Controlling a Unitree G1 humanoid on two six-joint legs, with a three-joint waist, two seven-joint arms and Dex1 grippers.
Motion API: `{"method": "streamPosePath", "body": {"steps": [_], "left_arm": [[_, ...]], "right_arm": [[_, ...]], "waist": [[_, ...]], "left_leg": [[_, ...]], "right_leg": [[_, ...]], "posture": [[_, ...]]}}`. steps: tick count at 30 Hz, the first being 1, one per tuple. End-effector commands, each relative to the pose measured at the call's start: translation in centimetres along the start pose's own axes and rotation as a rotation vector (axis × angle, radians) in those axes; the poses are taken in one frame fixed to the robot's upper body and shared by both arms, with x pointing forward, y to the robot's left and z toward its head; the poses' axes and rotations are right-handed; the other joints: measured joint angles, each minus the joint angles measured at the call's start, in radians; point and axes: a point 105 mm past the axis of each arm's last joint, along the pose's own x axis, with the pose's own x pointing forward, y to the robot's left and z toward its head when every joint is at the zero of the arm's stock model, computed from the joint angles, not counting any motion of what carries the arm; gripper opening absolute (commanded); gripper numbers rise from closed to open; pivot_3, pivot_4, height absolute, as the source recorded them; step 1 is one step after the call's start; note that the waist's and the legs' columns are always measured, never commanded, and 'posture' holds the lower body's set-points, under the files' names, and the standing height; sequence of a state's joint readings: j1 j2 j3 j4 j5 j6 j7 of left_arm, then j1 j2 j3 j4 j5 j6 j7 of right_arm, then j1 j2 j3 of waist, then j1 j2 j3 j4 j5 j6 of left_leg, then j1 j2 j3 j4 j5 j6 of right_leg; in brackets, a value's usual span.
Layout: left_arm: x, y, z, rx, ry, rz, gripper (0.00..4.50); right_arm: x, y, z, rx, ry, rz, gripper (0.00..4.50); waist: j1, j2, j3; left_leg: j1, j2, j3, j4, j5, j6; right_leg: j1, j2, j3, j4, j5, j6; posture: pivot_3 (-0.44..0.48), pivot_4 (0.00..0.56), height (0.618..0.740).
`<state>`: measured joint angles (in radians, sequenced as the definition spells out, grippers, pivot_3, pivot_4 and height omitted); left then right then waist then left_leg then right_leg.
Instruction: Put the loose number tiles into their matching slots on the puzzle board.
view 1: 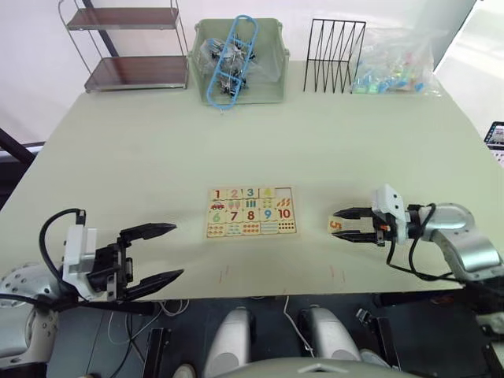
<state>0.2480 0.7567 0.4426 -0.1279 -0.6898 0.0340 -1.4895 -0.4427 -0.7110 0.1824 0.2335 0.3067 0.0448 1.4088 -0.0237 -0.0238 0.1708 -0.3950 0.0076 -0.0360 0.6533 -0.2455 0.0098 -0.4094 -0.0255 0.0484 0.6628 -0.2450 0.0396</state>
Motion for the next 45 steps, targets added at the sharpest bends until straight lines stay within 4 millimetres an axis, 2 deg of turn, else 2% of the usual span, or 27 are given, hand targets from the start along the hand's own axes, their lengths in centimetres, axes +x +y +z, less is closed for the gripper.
{"method": "streamPosePath", "body": {"steps": [1, 5, 12, 15, 16, 19, 24, 26, 29, 36, 39, 45], "left_arm": [[-0.2, -0.3, 0.8, 0.035, 0.004, -0.012, 4.50], [-0.5, -0.6, 1.0, 0.037, 0.010, -0.004, 4.50], [-0.5, -0.8, 1.0, 0.037, 0.012, 0.005, 4.50], [-0.5, -0.9, 1.0, 0.036, 0.011, 0.008, 4.50], [-0.5, -0.9, 1.0, 0.036, 0.010, 0.008, 4.50], [-0.3, -1.0, 1.0, 0.038, 0.008, 0.006, 4.50], [-0.3, -0.9, 0.9, 0.040, 0.007, 0.015, 4.50], [-0.2, -0.8, 0.7, 0.035, 0.004, 0.007, 4.50], [0.0, -0.5, 0.5, 0.032, 0.000, -0.004, 4.50], [0.3, 0.3, 0.3, 0.041, -0.002, -0.034, 4.50], [0.3, 0.4, 0.2, 0.041, -0.003, -0.048, 4.50], [0.4, 0.7, 0.2, 0.041, -0.004, -0.073, 4.50]], "right_arm": [[-0.1, -0.2, 0.2, -0.069, 0.012, 0.101, 1.46], [0.4, -0.7, -0.4, -0.100, 0.048, 0.177, 1.46], [0.9, -1.4, -1.5, -0.143, 0.120, 0.214, 1.46], [1.0, -1.6, -1.5, -0.158, 0.110, 0.208, 2.77], [0.9, -1.6, -1.4, -0.165, 0.108, 0.207, 2.92], [0.1, -2.1, -1.0, -0.199, 0.109, 0.175, 4.43], [-2.3, -2.0, 0.0, -0.213, 0.090, 0.082, 4.43], [-3.4, -1.9, 1.0, -0.200, 0.058, -0.010, 4.43], [-3.9, -1.2, 1.7, -0.161, 0.015, -0.111, 4.43], [-2.7, 2.1, 2.1, 0.030, -0.102, -0.384, 4.43], [-2.0, 3.2, 1.8, 0.090, -0.119, -0.526, 4.43], [-0.1, 4.8, 1.6, 0.177, -0.133, -0.707, 4.43]], "waist": [[0.000, 0.000, 0.000], [0.005, 0.001, 0.001], [0.006, 0.001, 0.001], [0.006, 0.001, 0.001], [0.006, 0.001, 0.001], [0.006, 0.001, 0.001], [0.010, 0.003, 0.002], [0.013, 0.003, 0.002], [0.011, 0.003, 0.002], [0.010, 0.003, 0.002], [0.008, 0.003, 0.002], [0.009, 0.003, 0.002]], "left_leg": [[0.000, 0.000, -0.001, 0.000, 0.000, 0.000], [-0.001, 0.000, -0.002, -0.001, 0.000, 0.000], [0.000, 0.000, -0.001, 0.000, 0.000, 0.000], [0.000, 0.000, -0.001, 0.000, 0.000, 0.000], [0.000, 0.000, -0.001, 0.000, 0.000, 0.000], [0.000, 0.000, -0.001, 0.000, 0.000, 0.000], [-0.001, 0.000, -0.002, 0.000, 0.000, 0.000], [-0.001, -0.001, -0.002, 0.000, 0.000, 0.000], [-0.001, -0.001, -0.003, 0.000, 0.000, 0.000], [-0.001, 0.000, -0.003, -0.001, 0.000, 0.000], [-0.001, 0.000, -0.002, 0.000, 0.000, 0.000], [-0.001, 0.000, -0.001, 0.000, 0.000, 0.000]], "right_leg": [[0.000, 0.000, -0.001, 0.000, 0.000, 0.000], [0.000, -0.001, -0.002, 0.000, 0.000, 0.000], [0.000, -0.002, -0.002, 0.000, 0.000, 0.000], [0.000, -0.002, -0.002, 0.000, 0.000, 0.000], [0.000, -0.002, -0.002, 0.000, 0.000, 0.000], [0.000, -0.002, -0.001, 0.000, 0.000, -0.001], [0.000, -0.002, -0.002, 0.000, 0.000, -0.001], [0.000, -0.004, -0.002, 0.000, 0.000, 0.000], [0.000, -0.006, -0.003, 0.000, 0.000, -0.001], [0.000, -0.001, -0.002, 0.000, 0.000, -0.001], [0.000, -0.001, -0.001, 0.000, 0.000, 0.000], [0.000, 0.000, -0.001, 0.000, 0.000, 0.000]], "posture": [[0.000, 0.150, 0.739], [0.000, 0.150, 0.739], [0.000, 0.150, 0.739], [0.000, 0.150, 0.739], [0.000, 0.150, 0.739], [0.000, 0.150, 0.739], [0.000, 0.150, 0.739], [0.000, 0.150, 0.739], [0.000, 0.150, 0.739], [0.000, 0.150, 0.739], [0.000, 0.150, 0.739], [0.000, 0.150, 0.739]]}}
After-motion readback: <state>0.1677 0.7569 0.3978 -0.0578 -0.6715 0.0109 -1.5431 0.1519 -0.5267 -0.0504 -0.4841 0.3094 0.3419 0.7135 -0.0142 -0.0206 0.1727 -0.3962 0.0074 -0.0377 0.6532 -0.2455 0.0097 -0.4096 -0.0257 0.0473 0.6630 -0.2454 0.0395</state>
